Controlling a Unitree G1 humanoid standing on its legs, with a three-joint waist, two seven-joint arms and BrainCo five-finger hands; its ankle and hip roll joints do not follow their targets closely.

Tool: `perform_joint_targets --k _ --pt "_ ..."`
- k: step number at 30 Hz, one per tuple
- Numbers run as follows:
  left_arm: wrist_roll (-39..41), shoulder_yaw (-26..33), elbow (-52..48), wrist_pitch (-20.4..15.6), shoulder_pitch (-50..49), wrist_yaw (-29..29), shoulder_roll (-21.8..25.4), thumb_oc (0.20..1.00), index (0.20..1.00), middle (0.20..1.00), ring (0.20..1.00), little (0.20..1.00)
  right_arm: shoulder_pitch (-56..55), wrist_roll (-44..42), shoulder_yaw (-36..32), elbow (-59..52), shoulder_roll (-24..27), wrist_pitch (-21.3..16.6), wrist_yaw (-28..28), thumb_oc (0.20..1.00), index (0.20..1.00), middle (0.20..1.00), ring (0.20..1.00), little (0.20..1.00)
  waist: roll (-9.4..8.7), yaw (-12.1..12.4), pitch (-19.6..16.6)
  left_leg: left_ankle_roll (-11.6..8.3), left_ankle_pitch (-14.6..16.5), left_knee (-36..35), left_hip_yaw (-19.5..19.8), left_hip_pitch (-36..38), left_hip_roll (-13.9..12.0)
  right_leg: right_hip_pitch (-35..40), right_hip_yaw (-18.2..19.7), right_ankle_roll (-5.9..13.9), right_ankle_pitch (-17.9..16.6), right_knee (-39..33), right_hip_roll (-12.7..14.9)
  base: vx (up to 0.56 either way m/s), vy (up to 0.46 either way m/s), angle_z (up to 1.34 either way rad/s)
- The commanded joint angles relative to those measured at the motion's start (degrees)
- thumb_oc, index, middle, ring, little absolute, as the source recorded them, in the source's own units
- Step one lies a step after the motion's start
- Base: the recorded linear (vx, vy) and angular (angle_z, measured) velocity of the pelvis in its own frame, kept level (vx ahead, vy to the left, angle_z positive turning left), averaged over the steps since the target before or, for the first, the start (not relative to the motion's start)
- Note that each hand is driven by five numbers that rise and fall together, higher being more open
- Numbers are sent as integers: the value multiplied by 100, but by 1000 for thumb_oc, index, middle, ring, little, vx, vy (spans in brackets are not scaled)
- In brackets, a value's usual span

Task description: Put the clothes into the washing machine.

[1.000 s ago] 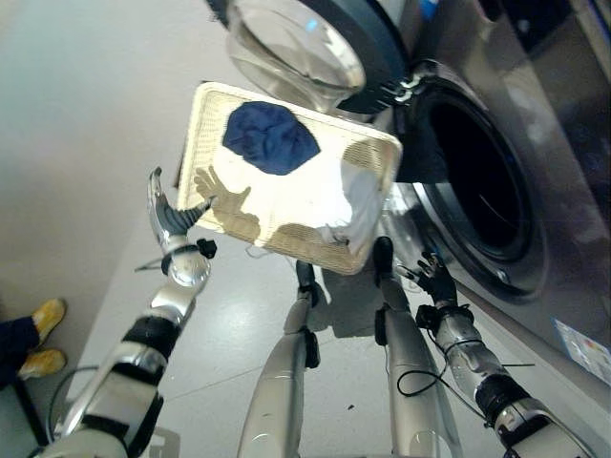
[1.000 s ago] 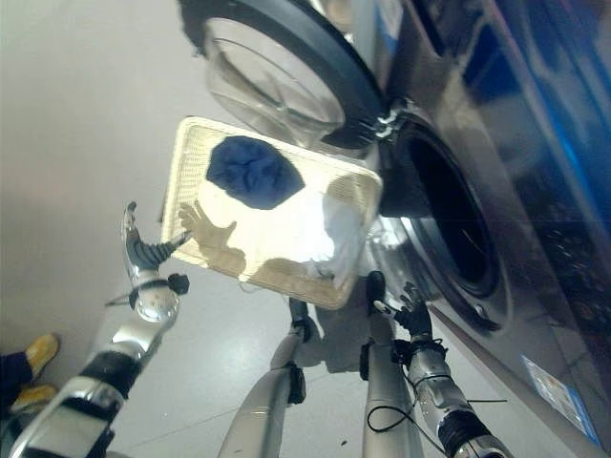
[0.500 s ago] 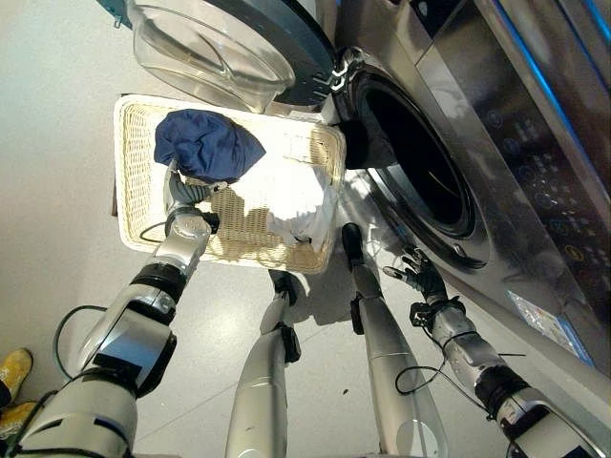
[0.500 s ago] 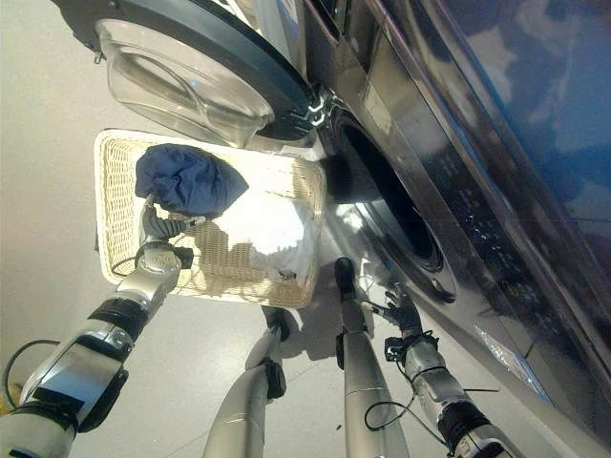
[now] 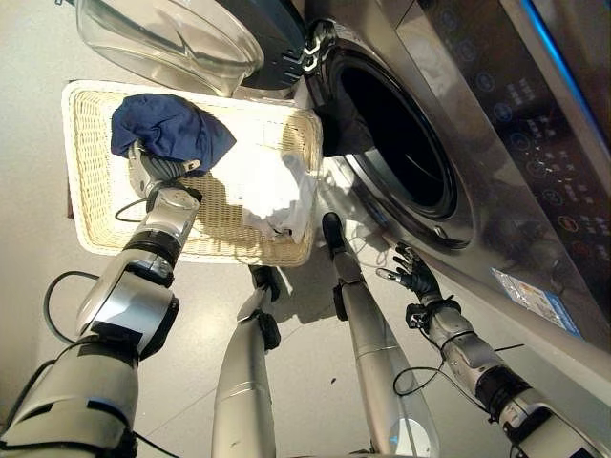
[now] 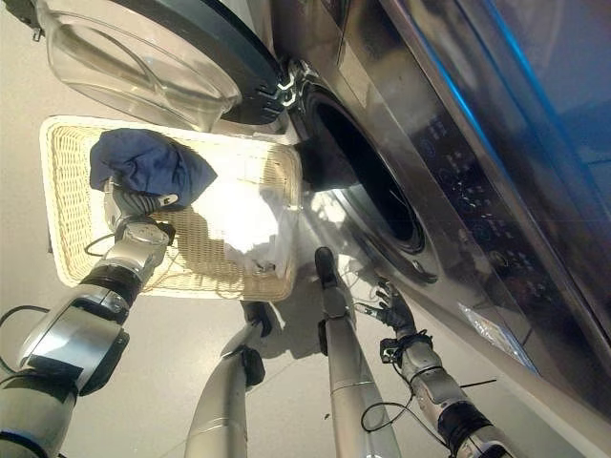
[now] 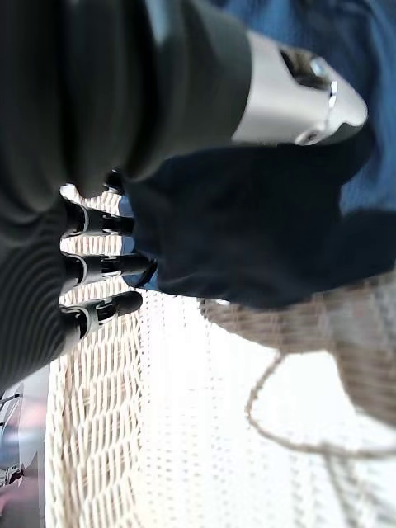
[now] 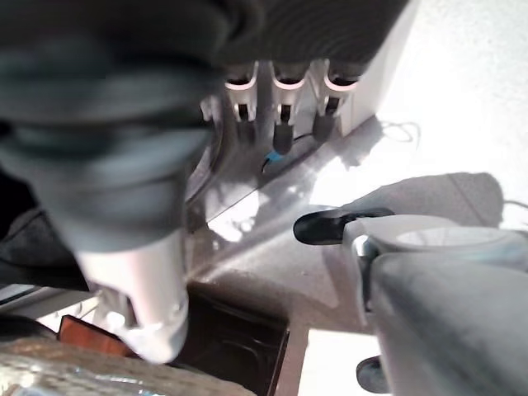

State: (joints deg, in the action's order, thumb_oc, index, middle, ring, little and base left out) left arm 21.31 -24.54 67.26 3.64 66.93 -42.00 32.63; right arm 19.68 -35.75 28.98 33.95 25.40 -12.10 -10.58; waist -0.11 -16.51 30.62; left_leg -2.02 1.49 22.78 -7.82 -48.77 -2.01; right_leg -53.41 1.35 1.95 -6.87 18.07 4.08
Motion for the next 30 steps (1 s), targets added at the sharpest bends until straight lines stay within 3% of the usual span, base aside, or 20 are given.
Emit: perform_joint_targets --k 1,7,8,13,16,23,24,27,30 --pt "433 356 59 -768 205 -80 357 1000 1000 1000 1000 1000 -368 -170 151 -412 -127 -87 -3 1000 1000 1000 1000 1000 -325 -26 -83 150 769 805 -338 -91 412 -95 366 188 292 4 -503 0 0 0" --pt "516 270 8 -862 425 80 179 1000 1000 1000 1000 1000 -273 -198 214 -463 -194 -22 -12 1000 1000 1000 1000 1000 -421 -84 -83 178 868 883 -274 -204 455 -212 414 183 235 18 -583 3 3 -3" --pt "510 168 17 -853 504 89 143 209 209 209 209 209 -251 -200 220 -486 -194 -12 10 1000 1000 1000 1000 1000 -447 -112 -83 179 874 870 -267 -204 464 -219 448 184 212 3 -605 0 0 0" --pt "559 -7 31 -880 648 129 120 200 200 200 200 200 -233 -209 244 -566 -186 -63 74 1000 1000 1000 1000 1000 -469 -147 -83 186 883 849 -243 -171 514 -196 506 190 188 -11 -645 0 0 0" --pt "740 -14 -29 -1106 610 118 88 200 200 200 200 200 -274 -96 248 -743 -145 -229 56 1000 1000 1000 1000 1000 -470 -150 -83 199 871 770 -215 -59 559 -110 541 185 198 -32 -671 0 0 0" --pt "651 122 -322 -1244 313 -153 70 200 200 200 200 200 -367 78 145 -1268 -112 -632 45 1000 1000 1000 1000 1000 -440 -53 -83 176 685 393 -148 263 592 165 500 182 228 -126 -707 -45 -41 2" --pt "703 242 -462 -1316 174 -205 108 200 200 200 200 200 -331 148 47 -1521 -99 -757 28 1000 1000 1000 1000 1000 -438 -19 -83 182 394 175 -189 234 635 126 499 161 84 -192 -679 -105 -82 1" --pt "706 378 -612 -1374 -48 -252 100 200 200 200 200 200 -329 286 -24 -1745 -108 -814 -58 1000 1000 1000 1000 1000 -396 56 -83 165 267 -35 -138 377 648 260 447 154 114 -221 -680 -79 -91 5" --pt "707 688 -914 -1694 -629 -250 106 200 200 200 200 200 -332 610 -190 -2217 -82 -980 -270 1000 1000 1000 1000 1000 -282 260 -83 102 -15 -526 -11 697 633 591 288 119 217 -302 -688 -81 -134 14"
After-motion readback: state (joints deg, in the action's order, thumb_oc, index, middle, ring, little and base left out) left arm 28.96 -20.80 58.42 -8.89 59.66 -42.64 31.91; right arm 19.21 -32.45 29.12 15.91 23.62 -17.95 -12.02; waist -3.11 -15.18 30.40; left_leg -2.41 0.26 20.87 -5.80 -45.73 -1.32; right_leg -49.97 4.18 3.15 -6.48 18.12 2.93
